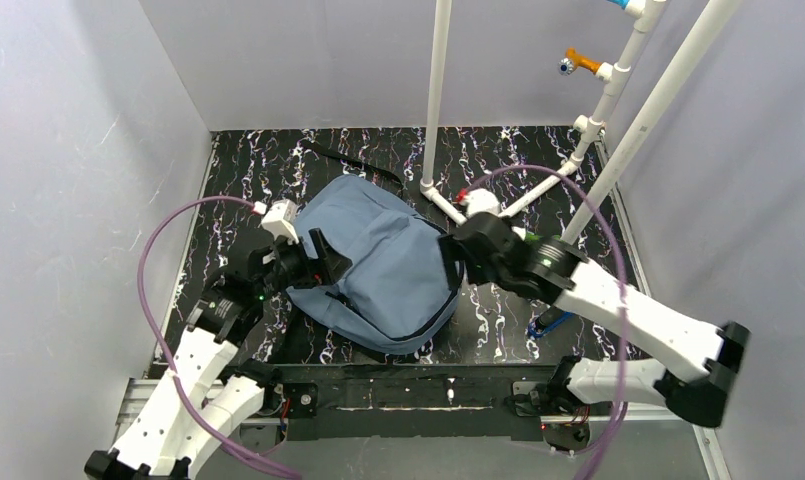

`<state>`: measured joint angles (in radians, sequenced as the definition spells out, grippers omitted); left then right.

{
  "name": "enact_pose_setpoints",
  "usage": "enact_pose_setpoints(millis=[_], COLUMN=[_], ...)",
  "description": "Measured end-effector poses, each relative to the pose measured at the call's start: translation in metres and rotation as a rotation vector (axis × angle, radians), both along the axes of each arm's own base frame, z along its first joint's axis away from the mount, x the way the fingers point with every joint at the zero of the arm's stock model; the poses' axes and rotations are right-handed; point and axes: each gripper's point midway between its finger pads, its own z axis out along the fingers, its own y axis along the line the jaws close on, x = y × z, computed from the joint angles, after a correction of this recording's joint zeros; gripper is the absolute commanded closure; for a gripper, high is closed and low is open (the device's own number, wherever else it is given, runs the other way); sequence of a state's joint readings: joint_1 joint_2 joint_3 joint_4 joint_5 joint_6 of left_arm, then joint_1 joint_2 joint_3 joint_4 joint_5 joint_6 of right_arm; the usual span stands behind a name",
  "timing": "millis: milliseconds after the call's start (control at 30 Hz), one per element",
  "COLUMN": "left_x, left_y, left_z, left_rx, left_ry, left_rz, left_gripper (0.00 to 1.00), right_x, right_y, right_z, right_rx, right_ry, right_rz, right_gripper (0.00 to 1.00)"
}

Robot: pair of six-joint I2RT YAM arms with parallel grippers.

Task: Pack the student bag
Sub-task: Unzip the student bag at the center of the board, then pick up the stationery from the center of the board.

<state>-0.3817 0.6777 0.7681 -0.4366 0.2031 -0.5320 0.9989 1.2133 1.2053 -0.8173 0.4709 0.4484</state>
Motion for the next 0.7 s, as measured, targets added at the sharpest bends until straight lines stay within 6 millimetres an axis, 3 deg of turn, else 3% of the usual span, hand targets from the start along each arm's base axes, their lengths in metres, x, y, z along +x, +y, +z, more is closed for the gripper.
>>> enact_pose_setpoints(millis=[167, 267, 433, 567, 700], left_x=[0.009, 0.01, 0.008, 0.001, -0.005], left_y=[-0.012, -0.016, -0.016, -0.013, -0.011], left_z=[-0.003, 0.0, 0.01, 0.018, 0.025], left_rx=[-0.018, -0.032, -0.047, -0.056, -0.066], left_ry=[0.019, 0.007, -0.024, -0.056, -0.083], left_rz=[-0.042, -0.057, -0.065, -0.067, -0.068], left_gripper=[0.16, 0.16, 0.15, 0.15, 0.15], right_x=[-0.02, -0.029, -0.044, -0.057, -0.056], right_y=[-0.059, -0.09, -0.145, -0.182, -0.203], right_z=[0.008, -0.016, -0.082, -0.105, -0.117], right_rx=[0.063, 0.037, -0.076, -0.052, -0.027], right_ry=[-0.023, 0.025, 0.142, 0.161, 0.173], right_rz=[-0.226, -0.415, -0.719, -0.909, -1.048], right_gripper=[0.02, 0.02, 0.02, 0.02, 0.02])
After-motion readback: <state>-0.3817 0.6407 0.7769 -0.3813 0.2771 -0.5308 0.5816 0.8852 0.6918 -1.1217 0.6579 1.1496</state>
